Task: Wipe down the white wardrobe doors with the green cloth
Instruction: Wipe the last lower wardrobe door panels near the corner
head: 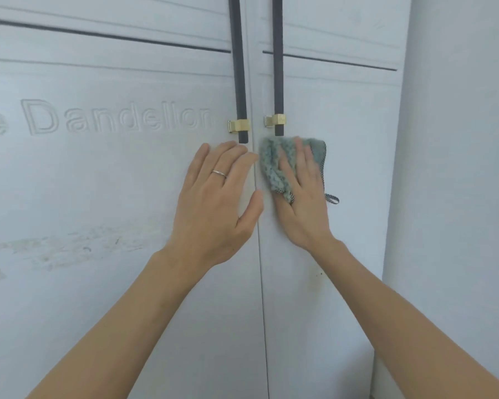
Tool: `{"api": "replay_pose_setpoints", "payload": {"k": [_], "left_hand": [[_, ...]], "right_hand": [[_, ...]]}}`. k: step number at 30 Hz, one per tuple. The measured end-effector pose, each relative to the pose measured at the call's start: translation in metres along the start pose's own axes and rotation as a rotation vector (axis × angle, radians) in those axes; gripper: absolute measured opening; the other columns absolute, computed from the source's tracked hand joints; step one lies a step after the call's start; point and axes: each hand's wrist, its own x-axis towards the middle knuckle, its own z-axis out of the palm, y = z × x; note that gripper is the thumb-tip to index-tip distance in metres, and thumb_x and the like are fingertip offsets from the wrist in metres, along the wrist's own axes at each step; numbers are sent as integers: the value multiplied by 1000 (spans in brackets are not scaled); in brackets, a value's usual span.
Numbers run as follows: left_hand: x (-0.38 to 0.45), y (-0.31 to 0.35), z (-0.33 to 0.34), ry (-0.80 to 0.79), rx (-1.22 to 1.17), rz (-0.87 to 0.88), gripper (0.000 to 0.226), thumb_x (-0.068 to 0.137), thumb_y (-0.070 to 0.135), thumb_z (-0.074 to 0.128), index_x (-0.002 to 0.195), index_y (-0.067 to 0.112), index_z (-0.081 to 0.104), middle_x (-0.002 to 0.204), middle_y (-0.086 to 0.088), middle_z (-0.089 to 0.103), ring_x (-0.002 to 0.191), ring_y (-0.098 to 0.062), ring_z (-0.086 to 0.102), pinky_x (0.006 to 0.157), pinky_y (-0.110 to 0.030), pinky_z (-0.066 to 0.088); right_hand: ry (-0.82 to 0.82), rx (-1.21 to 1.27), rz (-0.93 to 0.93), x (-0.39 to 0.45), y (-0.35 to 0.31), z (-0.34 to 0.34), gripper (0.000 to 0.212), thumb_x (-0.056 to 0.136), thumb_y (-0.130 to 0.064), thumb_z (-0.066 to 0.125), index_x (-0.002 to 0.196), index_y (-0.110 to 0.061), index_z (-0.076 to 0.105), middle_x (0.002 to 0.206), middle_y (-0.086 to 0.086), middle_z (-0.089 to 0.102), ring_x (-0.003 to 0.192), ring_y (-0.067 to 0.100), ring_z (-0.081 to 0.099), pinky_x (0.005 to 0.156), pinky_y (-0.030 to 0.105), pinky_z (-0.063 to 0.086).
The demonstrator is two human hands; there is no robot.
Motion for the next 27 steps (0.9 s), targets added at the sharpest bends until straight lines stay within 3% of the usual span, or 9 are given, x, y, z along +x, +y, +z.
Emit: {"api": "replay_pose_setpoints", "payload": {"k": [4, 6, 12, 14, 16, 18, 19, 24, 27], "left_hand": [[11, -3, 5, -1, -24, 16, 46, 97, 32, 49, 134, 6, 62, 137, -9, 63, 141, -31, 48, 129, -43, 18], [12, -4, 8, -12, -28, 27, 47, 96, 32, 49, 133, 6, 62, 135, -10, 63, 142, -32, 46, 129, -43, 15], [12, -1, 13, -42, 25, 58, 56, 91, 37, 48, 137, 8, 60, 144, -13, 59, 145, -33, 42, 128, -46, 6], [13, -1, 12, -54, 34, 63, 57, 90, 38, 48, 137, 9, 60, 146, -13, 58, 145, -32, 43, 128, -47, 4], [14, 3, 13, -65, 11, 62, 57, 89, 37, 50, 138, 10, 60, 147, -10, 58, 142, -31, 45, 129, -50, 6], [15, 8, 14, -69, -12, 63, 57, 89, 36, 48, 139, 9, 59, 147, -9, 58, 142, -31, 47, 129, -52, 10], [15, 10, 15, -65, -21, 59, 58, 89, 36, 46, 140, 9, 59, 148, -9, 58, 143, -31, 47, 129, -53, 12], [21, 19, 29, -10, -19, 51, 63, 91, 35, 46, 148, 11, 54, 154, -7, 54, 151, -28, 39, 129, -54, 14], [27, 25, 41, 33, -4, 16, 64, 90, 34, 49, 150, 13, 53, 157, -10, 49, 153, -28, 35, 129, -52, 11]], "right_hand": [[105, 171, 367, 52, 2, -21, 62, 103, -38, 32, 158, -35, 5, 172, 3, -1, 158, 23, -5, 127, 51, 6], [103, 171, 315, 61, -7, -21, 59, 104, -34, 36, 155, -38, 6, 172, 7, 2, 158, 27, -3, 127, 54, 6], [-96, -18, -6, 38, 21, -23, 62, 106, -36, 38, 163, -19, 20, 172, 7, 0, 159, 27, -6, 126, 58, 4], [-75, -17, 28, 45, 25, -28, 62, 106, -33, 39, 163, -31, 15, 172, 4, 0, 159, 25, -4, 126, 56, 8], [4, 95, 210, 66, 18, -33, 64, 107, -32, 39, 161, -41, 7, 172, 0, -1, 159, 22, -4, 128, 52, 7], [50, 163, 380, 89, 8, -35, 62, 108, -32, 36, 163, -32, 5, 172, -1, -4, 158, 21, -8, 128, 51, 4], [43, 143, 368, 94, 3, -36, 62, 108, -34, 35, 163, -26, 8, 172, 1, -5, 158, 22, -8, 128, 52, 3], [-150, -11, -153, 81, 15, -39, 64, 103, -38, 34, 161, -14, 24, 171, 12, 3, 158, 32, -5, 125, 62, 4], [-124, -59, -228, 86, 34, -43, 60, 106, -41, 35, 162, -20, 23, 171, 3, 4, 159, 28, -3, 125, 61, 7]]}}
